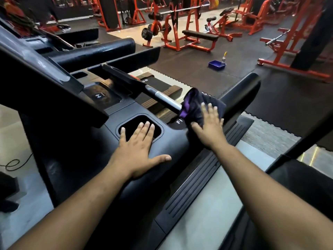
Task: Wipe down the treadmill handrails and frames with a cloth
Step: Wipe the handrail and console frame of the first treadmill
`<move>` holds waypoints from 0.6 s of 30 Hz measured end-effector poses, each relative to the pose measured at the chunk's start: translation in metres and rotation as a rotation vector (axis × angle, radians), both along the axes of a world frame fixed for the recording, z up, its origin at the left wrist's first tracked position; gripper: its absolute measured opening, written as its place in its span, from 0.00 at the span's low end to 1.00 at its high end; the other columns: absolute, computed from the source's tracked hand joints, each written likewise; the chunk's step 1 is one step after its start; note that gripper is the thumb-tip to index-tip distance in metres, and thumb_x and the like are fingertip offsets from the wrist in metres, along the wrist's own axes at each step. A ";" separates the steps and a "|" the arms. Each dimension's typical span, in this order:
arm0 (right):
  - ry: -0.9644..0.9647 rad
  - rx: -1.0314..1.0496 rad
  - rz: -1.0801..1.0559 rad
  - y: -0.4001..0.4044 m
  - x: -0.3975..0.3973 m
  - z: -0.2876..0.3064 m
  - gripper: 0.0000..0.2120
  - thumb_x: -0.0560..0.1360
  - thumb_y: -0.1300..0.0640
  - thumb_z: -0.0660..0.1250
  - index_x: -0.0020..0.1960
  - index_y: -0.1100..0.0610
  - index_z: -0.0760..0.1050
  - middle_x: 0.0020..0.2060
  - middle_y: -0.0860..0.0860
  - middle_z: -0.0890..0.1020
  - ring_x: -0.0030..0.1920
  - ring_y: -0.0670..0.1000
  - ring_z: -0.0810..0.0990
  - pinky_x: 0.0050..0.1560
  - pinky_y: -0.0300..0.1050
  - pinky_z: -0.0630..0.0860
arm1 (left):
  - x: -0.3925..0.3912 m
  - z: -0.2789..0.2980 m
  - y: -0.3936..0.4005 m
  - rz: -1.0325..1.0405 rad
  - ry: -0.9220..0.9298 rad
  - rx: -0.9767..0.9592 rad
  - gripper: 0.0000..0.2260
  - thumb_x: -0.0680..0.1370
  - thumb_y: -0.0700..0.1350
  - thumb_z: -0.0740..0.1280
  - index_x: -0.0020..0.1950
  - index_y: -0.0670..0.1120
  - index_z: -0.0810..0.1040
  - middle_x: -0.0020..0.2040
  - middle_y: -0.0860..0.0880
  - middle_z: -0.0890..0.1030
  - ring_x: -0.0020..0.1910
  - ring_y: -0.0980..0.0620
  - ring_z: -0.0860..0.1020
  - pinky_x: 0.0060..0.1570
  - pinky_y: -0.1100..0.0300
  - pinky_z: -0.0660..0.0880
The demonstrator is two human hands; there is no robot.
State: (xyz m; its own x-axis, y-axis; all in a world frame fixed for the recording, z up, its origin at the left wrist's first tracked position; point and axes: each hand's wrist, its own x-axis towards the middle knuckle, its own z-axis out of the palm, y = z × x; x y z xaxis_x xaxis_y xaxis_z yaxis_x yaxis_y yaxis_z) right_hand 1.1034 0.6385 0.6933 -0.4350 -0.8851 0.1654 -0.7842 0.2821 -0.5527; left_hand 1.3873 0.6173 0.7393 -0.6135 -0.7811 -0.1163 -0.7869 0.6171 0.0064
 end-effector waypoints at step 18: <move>-0.422 -0.217 -0.006 0.063 0.110 -0.021 0.45 0.71 0.29 0.65 0.80 0.51 0.59 0.84 0.48 0.46 0.79 0.46 0.28 0.76 0.68 0.29 | 0.003 -0.005 -0.002 -0.131 0.024 -0.030 0.55 0.61 0.83 0.26 0.81 0.53 0.31 0.83 0.54 0.33 0.80 0.58 0.30 0.78 0.38 0.33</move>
State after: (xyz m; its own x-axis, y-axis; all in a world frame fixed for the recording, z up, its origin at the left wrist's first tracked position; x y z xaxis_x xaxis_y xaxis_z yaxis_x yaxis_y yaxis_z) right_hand 1.2135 0.7017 0.6727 -0.5085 -0.8473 0.1535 -0.4770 0.1287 -0.8695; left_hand 1.3899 0.6156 0.7348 -0.7125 -0.6974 -0.0777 -0.6997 0.7144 0.0042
